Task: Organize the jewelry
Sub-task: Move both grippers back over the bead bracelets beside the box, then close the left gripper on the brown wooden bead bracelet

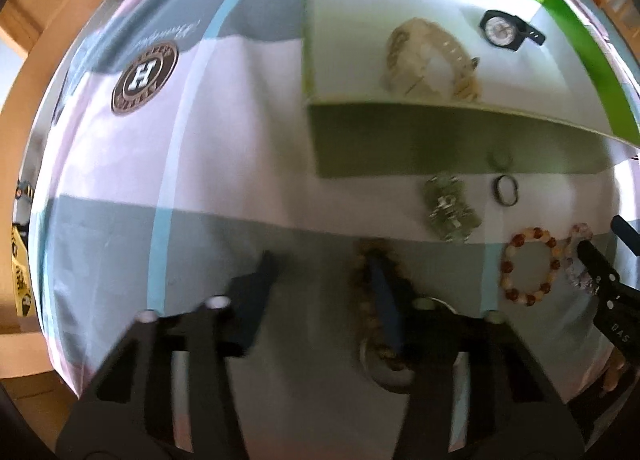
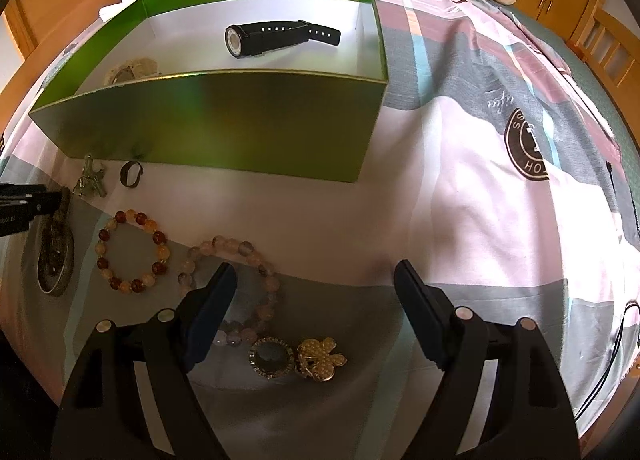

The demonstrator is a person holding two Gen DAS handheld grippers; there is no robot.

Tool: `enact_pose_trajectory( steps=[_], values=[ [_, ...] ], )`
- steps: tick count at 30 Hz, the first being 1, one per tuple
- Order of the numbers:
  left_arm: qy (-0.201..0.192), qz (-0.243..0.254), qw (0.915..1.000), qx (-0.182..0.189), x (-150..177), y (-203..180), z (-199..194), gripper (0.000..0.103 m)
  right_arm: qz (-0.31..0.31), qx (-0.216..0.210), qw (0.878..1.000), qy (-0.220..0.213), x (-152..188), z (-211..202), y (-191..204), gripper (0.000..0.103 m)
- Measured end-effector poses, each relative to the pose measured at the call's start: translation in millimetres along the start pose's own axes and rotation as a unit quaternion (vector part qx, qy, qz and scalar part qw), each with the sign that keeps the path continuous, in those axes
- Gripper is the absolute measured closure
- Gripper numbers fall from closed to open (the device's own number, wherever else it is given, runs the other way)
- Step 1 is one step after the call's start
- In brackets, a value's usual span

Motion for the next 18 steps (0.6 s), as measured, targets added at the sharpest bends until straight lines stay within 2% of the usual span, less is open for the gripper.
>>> enact_pose_trajectory(
  steps=[3, 5, 10, 13, 16, 18],
  values=[
    [-0.015, -0.001, 0.9999, -0.008, -2, -3, -3, 0.09, 0.002, 0.0, 1.0, 0.0, 0, 0, -1, 0.023],
    [-0.018, -0.009, 0.9998, -0.002, 3, -9, -8, 0.094, 0.003, 0.0, 1.0, -0.001, 1, -1, -2, 0.023],
    [-0.019, -0.056, 0.9972, 0.046, -5, 17, -8, 0.094, 0.008, -0.001, 1.0, -0.004, 1, -2, -6, 0.023],
    [-0.028, -0.074, 0.9963, 0.033, -7, 31, -11, 0.094, 0.012, -0.002, 1.0, -0.005, 1, -3, -8, 0.023],
    [-0.021, -0.072, 0.9963, 0.043, -8, 34, -11, 0.093, 0.013, -0.009, 1.0, -0.013, 1, -7, -10, 0.023],
    [-0.019, -0.059, 0.9976, 0.032, -10, 29, -10, 0.084, 0.006, -0.011, 1.0, -0.016, 1, -8, -8, 0.023]
  ],
)
Point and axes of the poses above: each gripper's, at about its wrist camera, not at the fingertips, and z roughly the way its jaws point, y to its left, x to its underside, the point moved 1 cm from there along z, roughly the way its jaws point, and after that the axes turned 14 degrees about y, right-handed, at the moved point
